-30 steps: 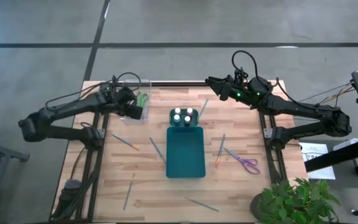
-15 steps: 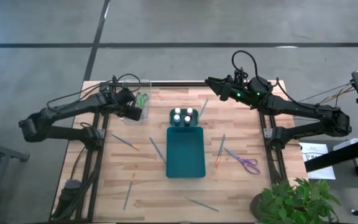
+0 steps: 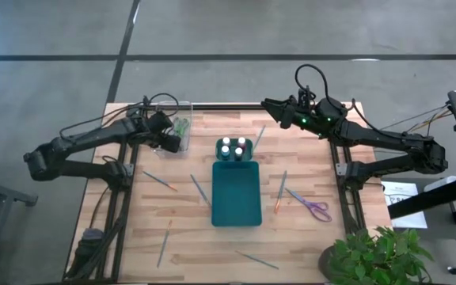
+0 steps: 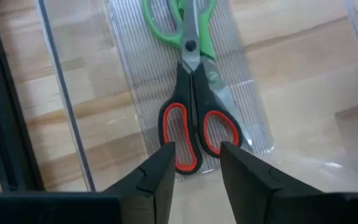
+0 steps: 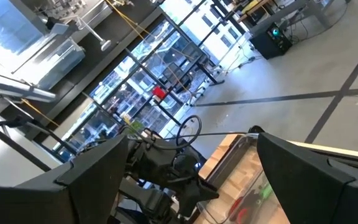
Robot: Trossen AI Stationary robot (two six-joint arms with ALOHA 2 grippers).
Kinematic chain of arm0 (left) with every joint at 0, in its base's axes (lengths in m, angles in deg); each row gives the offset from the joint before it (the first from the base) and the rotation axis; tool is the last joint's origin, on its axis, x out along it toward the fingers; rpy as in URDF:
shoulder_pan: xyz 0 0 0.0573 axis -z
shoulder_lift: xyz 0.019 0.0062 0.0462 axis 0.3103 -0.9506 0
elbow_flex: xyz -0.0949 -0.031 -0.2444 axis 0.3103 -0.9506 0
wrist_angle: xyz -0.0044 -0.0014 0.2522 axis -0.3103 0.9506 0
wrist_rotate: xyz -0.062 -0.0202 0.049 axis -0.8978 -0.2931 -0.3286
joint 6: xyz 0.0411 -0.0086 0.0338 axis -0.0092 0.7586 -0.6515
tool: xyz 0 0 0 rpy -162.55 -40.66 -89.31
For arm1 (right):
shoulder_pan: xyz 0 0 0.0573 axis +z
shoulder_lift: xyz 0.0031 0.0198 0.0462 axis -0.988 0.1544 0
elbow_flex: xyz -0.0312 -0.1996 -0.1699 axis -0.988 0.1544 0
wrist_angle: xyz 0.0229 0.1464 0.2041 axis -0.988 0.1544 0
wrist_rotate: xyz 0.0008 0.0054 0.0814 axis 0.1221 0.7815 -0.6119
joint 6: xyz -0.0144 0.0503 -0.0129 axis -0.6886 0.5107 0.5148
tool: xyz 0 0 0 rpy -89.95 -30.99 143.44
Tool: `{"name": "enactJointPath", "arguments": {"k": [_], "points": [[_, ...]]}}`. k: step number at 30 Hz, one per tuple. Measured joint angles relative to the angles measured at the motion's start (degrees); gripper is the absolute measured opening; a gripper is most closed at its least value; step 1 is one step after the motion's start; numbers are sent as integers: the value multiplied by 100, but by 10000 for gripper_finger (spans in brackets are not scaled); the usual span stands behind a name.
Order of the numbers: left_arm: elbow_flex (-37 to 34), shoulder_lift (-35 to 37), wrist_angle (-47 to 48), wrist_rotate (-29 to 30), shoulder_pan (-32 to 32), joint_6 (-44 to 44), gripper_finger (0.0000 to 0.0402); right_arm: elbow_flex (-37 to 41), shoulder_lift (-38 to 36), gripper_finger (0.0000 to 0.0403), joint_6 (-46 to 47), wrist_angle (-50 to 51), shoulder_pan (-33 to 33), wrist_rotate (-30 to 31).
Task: Pick & Place Paint Supplies
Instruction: Put the purple scissors into the transparent bin
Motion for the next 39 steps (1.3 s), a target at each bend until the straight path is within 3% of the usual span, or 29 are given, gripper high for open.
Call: {"name": "enactJointPath", "arguments": {"k": [6, 13, 17, 26, 33, 39], "points": [[447, 2, 0, 2, 0, -315, 137, 0, 0, 352, -4, 36, 34, -257], [1507, 7, -6, 2, 1, -914, 138, 0, 0, 352, -64, 187, 238, -657], [2167, 11, -4, -2, 7, -1259, 138, 0, -11, 352, 61, 1122, 435, -994], [3202, 11, -2, -2, 7, -1547, 138, 0, -82, 352, 834, 3217, 1326, -1067], [3419, 25, -12, -64, 11, -1552, 138, 0, -174, 352, 2163, 5460, 2232, -1319], [3401, 31, -10, -225, 17, -1564, 139, 0, -177, 352, 3401, 6246, 3032, -1611]]}}
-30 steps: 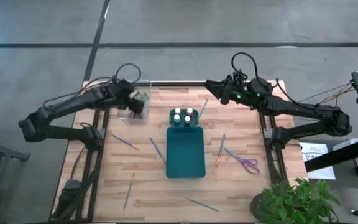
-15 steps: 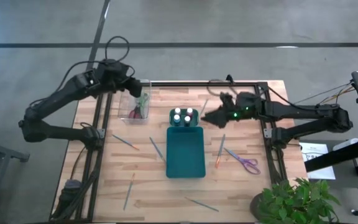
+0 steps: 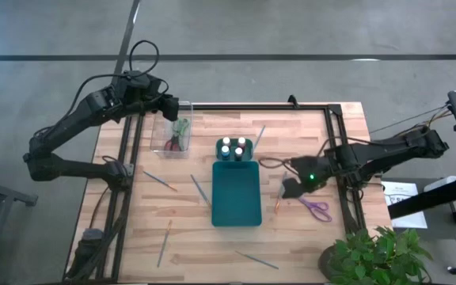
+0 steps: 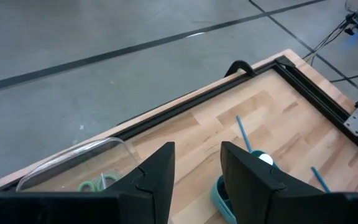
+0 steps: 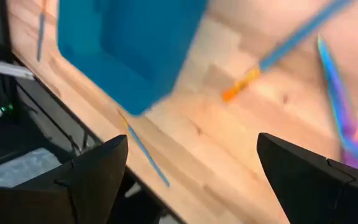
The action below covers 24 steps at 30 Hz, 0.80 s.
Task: Pick & Place Paint Supplies
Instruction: Put the purple scissors into the transparent bin
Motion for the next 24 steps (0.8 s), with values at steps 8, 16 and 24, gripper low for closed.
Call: {"name": "enactJointPath", "arguments": {"k": [8, 16, 24], "points": [[-4, 0, -33, 1, 2, -26, 139, 0, 442, 352, 800, 1096, 779, 66], [-7, 0, -111, -42, 2, -128, 139, 0, 1505, 352, 525, 1111, 1415, 29], [-7, 0, -117, -134, 4, -128, 139, 0, 2164, 352, 266, 705, 2157, 284]]}}
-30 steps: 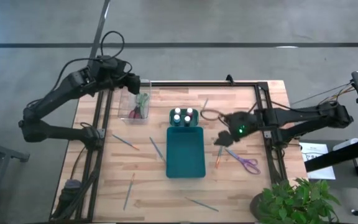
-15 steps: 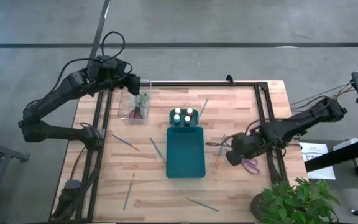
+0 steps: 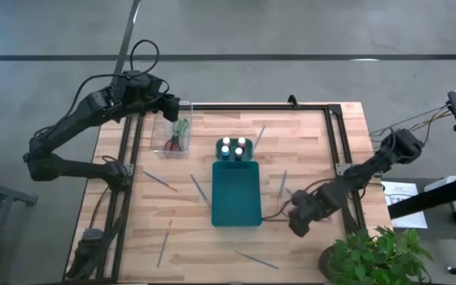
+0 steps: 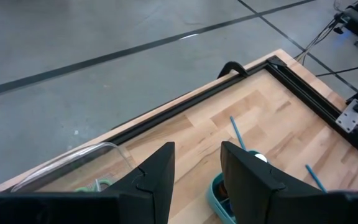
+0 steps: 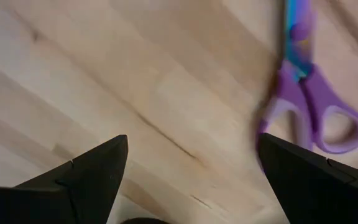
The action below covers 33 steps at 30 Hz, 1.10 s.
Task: Pick & Place Paint Supplies
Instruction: Put the purple scissors into the transparent bin
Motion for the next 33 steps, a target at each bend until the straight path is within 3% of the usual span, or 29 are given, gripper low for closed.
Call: {"name": "enactJointPath", "arguments": {"k": [6, 14, 33], "points": [[-4, 0, -2, -17, 0, 0, 139, 236, -107, 352, 591, -120, 389, 331], [-4, 0, -4, -61, 0, 24, 139, 1073, -571, 352, 1434, -834, 506, 284], [-4, 0, -22, -142, 0, 175, 139, 1596, -750, 352, 1417, -1842, 420, 288]]}}
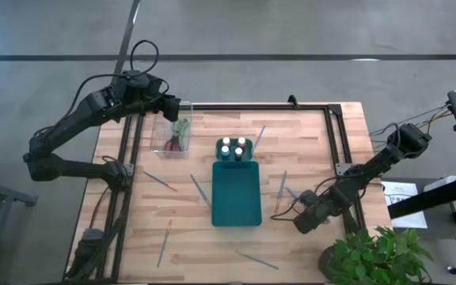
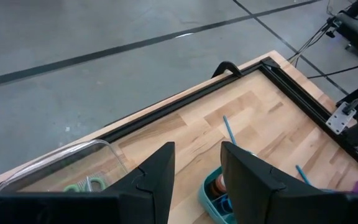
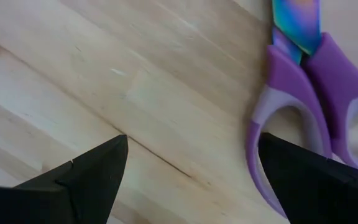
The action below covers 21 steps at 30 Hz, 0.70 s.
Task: Pick & Place Paint Supplies
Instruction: Put the purple scissors into the transparent bin
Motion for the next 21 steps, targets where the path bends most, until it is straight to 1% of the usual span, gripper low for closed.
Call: {"name": "enactJointPath", "arguments": {"k": [3, 6, 14, 21], "points": [[0, 0, -2, 2, 0, 20, 139, -4, -63, 349, 97, -133, -1, 118], [0, 0, -4, 7, 0, 22, 138, -11, -51, 329, 138, -55, -8, 123], [0, 0, -7, -22, 0, 27, 138, -33, 261, 221, 256, 155, -8, 14], [0, 0, -35, -68, 0, 42, 138, -43, 480, 157, 253, 293, -5, -11]]}}
